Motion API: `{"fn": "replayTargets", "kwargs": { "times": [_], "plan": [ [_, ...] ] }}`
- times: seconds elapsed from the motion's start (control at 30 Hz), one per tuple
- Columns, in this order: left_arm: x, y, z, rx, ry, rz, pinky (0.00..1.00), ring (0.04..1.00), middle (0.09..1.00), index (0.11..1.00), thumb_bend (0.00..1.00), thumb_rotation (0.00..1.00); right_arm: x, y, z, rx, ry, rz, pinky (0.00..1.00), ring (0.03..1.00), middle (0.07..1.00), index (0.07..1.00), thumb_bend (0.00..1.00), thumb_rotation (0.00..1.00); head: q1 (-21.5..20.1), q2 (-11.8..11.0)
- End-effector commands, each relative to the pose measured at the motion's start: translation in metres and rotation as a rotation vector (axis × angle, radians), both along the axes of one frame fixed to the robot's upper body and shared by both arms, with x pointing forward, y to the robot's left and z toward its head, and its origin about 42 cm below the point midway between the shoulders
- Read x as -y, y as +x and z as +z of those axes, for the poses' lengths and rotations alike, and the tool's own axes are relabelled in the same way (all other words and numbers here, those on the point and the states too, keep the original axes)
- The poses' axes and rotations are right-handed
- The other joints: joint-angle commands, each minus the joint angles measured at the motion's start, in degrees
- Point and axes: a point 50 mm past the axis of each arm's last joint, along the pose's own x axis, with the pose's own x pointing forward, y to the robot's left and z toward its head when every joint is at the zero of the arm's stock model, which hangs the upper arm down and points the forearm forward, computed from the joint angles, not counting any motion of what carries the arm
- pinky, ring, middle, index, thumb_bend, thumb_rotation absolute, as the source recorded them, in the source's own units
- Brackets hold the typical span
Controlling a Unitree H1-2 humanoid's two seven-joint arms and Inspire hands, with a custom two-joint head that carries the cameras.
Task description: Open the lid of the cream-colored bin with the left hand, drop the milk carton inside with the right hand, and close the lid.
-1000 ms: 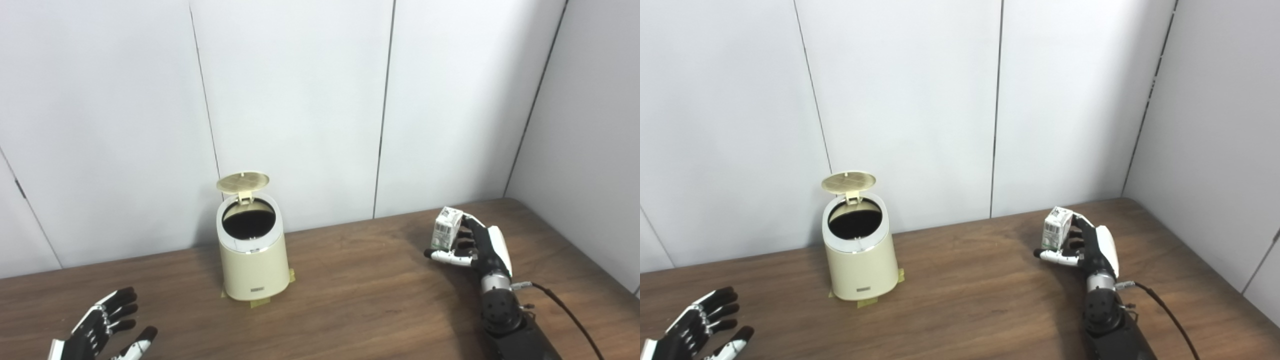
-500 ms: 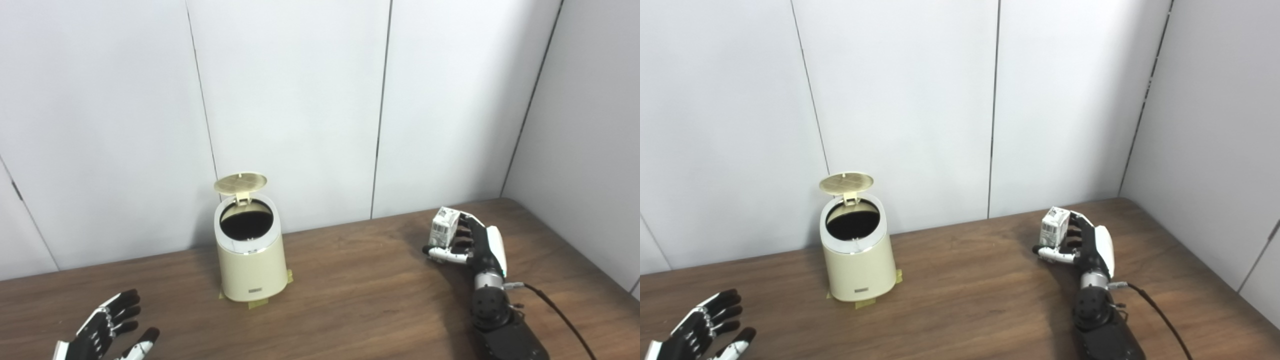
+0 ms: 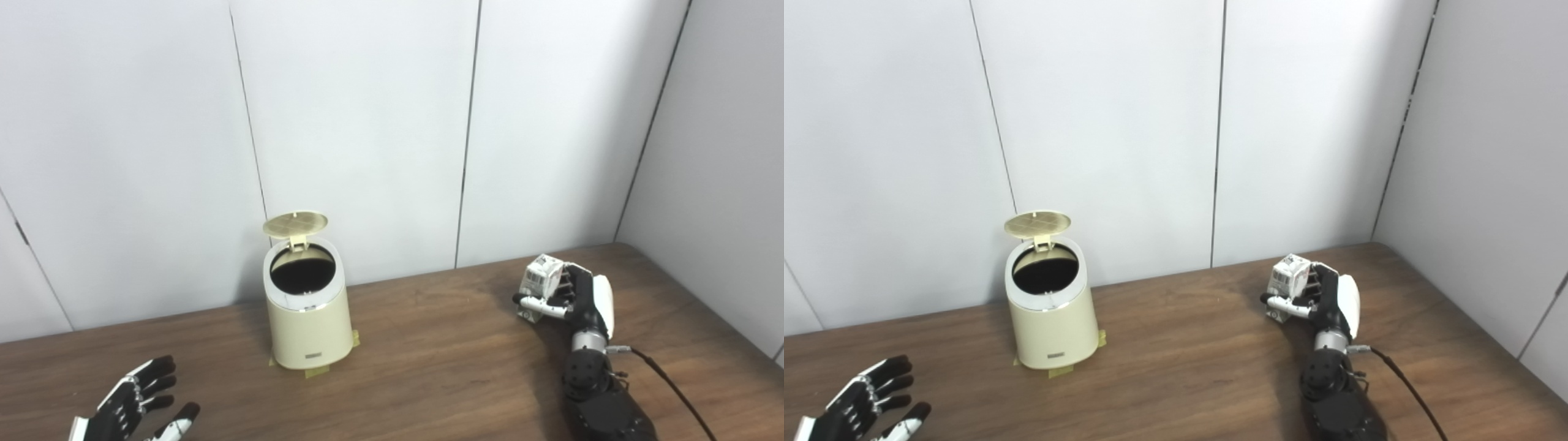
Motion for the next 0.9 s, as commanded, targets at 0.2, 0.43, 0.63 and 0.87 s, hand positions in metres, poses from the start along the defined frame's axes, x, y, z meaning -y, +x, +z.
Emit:
{"fn": "replayTargets", "kwargs": {
  "times": [0.2, 0.43, 0.63, 0.87],
  "plan": [
    [0.005, 0.002, 0.006, 0.03, 0.015, -0.004, 0.68, 0.768, 0.799, 0.785, 0.63, 0.15, -0.026, 0.008, 0.043, 0.132, -0.039, 0.141, 0.4, 0.413, 0.499, 0.52, 0.52, 0.0, 0.53, 0.37],
    [0.008, 0.0, 0.005, 0.022, 0.02, -0.002, 0.68, 0.77, 0.8, 0.78, 0.64, 0.12, -0.057, 0.011, 0.077, 0.179, -0.137, 0.279, 0.37, 0.398, 0.495, 0.541, 0.51, 0.0, 1.86, -0.05],
    [0.012, -0.002, 0.005, 0.017, 0.015, -0.004, 0.68, 0.769, 0.8, 0.784, 0.66, 0.13, -0.099, 0.019, 0.117, 0.252, -0.189, 0.401, 0.35, 0.396, 0.477, 0.545, 0.51, 0.0, 3.81, -0.25],
    [0.023, -0.004, 0.002, 0.013, 0.004, -0.01, 0.67, 0.771, 0.803, 0.781, 0.68, 0.14, -0.133, 0.021, 0.149, 0.303, -0.186, 0.507, 0.36, 0.411, 0.495, 0.525, 0.52, 0.0, 8.88, -0.9]
  ]
}}
